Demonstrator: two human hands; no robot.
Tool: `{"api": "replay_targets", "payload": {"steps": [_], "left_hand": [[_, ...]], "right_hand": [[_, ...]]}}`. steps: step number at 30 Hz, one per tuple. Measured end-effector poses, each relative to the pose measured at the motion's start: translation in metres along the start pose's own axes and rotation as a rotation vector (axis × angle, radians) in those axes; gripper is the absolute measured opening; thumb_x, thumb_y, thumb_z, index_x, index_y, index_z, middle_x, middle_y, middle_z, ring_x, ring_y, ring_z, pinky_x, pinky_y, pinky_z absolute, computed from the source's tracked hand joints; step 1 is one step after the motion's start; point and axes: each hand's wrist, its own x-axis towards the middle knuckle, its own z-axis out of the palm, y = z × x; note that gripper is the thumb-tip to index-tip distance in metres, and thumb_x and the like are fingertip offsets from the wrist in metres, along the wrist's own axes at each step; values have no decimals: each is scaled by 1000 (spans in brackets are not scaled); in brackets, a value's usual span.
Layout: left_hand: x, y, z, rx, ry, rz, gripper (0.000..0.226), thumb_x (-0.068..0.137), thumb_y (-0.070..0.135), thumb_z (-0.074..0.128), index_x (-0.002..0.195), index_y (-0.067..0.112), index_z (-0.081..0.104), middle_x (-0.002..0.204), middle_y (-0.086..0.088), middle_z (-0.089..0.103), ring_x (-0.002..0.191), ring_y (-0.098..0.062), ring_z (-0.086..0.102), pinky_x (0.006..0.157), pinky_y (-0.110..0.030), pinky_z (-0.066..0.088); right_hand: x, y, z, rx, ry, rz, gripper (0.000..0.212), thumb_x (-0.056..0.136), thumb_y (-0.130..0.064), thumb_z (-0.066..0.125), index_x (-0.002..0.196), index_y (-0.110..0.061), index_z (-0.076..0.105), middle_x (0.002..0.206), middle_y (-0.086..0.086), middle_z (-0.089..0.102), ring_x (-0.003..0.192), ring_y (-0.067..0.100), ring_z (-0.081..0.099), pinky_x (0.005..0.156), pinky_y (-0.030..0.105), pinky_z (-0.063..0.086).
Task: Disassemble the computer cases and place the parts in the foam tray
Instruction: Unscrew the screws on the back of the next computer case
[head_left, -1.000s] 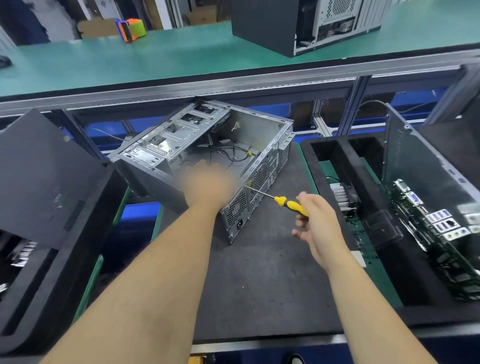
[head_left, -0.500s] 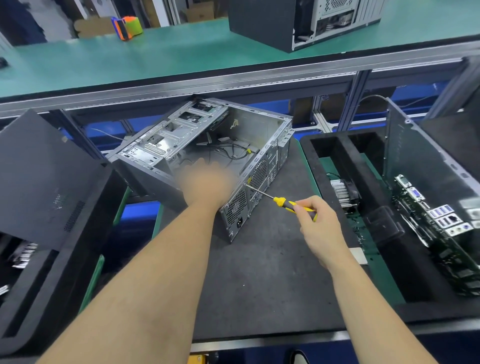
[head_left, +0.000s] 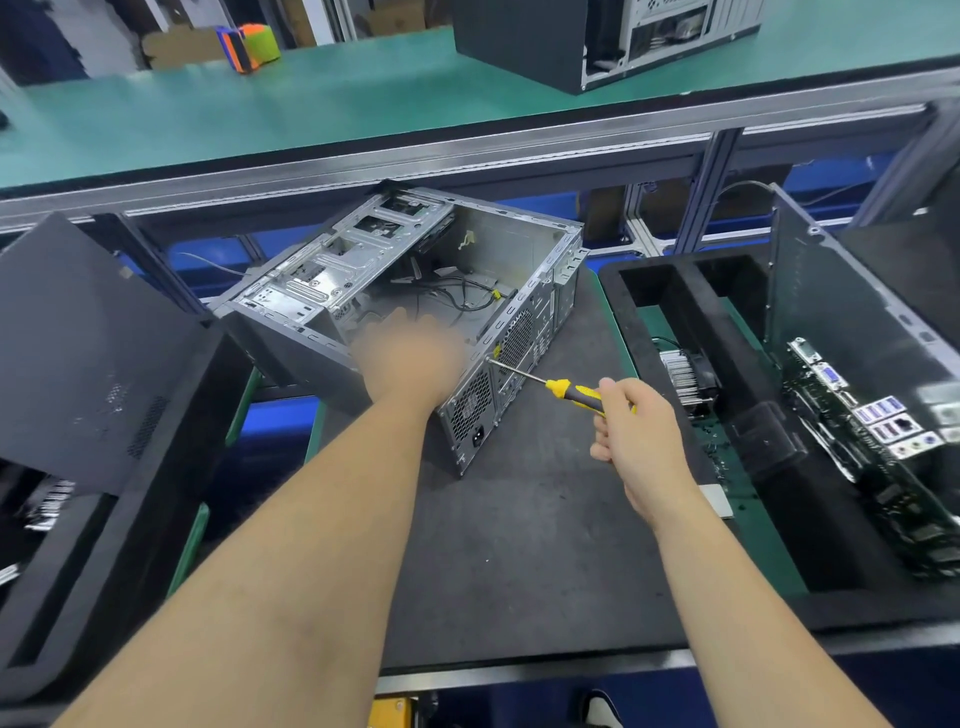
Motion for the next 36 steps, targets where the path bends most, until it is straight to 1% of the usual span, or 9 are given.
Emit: {"api": "replay_targets", "payload": {"steps": [3,6,12,15,19,23,28,32,36], "left_hand": [[0,1,-1,6,0,5,52,98,45,25,132,25,60,150,-5,43,131,-35,39,108,-53,25],[-1,0,-1,11,-1,5,53,99,46,25,133,25,59,150,-6,43,131,-35,40,108,-53,26],[-1,0,-1,9,2,6,52,99,45,25,132,25,59,149,-5,43,131,-35,39,108,-52,26],[-1,0,-1,10,2,7,52,99,45,24,132,25,60,147,-5,44,129,-35,40,107,-52,26],[0,0,0,17,-3,3,53,99,46,24,134,25,58,150,-6,43,131,-35,39,107,-52,27],[0,0,0,21,-2,3,53,99,46,24,132,25,59,149,-6,43,129,-35,40,106,-52,27],[1,0,0,20,-1,7,53,99,46,23,132,25,59,149,-6,43,130,-35,40,107,-52,27],[1,-1,1,21,1,8,53,99,46,24,133,25,59,150,-6,43,131,-36,39,108,-52,27],[1,0,1,18,3,6,53,99,46,24,131,25,59,148,-5,44,130,-35,40,107,-52,27]], "right_hand": [[-2,5,-5,-246,26,-261,18,100,-25,52,84,-25,57,63,-17,50,55,6,40,52,16,38],[-2,6,-6,-230,37,-322,17,98,-17,57,89,-30,61,69,-21,53,57,0,43,52,8,36],[1,-6,4,79,13,77,22,103,-42,43,98,-27,58,87,-2,63,62,14,53,52,30,48],[4,-4,2,70,4,233,41,104,-46,37,89,-13,56,57,2,51,44,17,40,43,27,36],[1,4,0,22,-14,55,34,104,-30,49,73,-15,43,59,-1,35,48,15,28,43,26,27],[-1,7,-2,-127,8,-190,14,100,-21,55,86,-23,60,59,-15,56,57,17,38,51,26,37],[-3,1,-1,-153,-6,-289,21,98,-13,56,87,-30,60,76,-23,70,57,1,51,51,18,40],[-1,-2,3,-7,10,-50,12,103,-36,46,97,-36,56,99,-8,70,71,11,58,55,29,52],[3,-1,4,-46,14,191,43,104,-49,33,88,-20,61,62,6,56,40,17,46,39,26,41]]}}
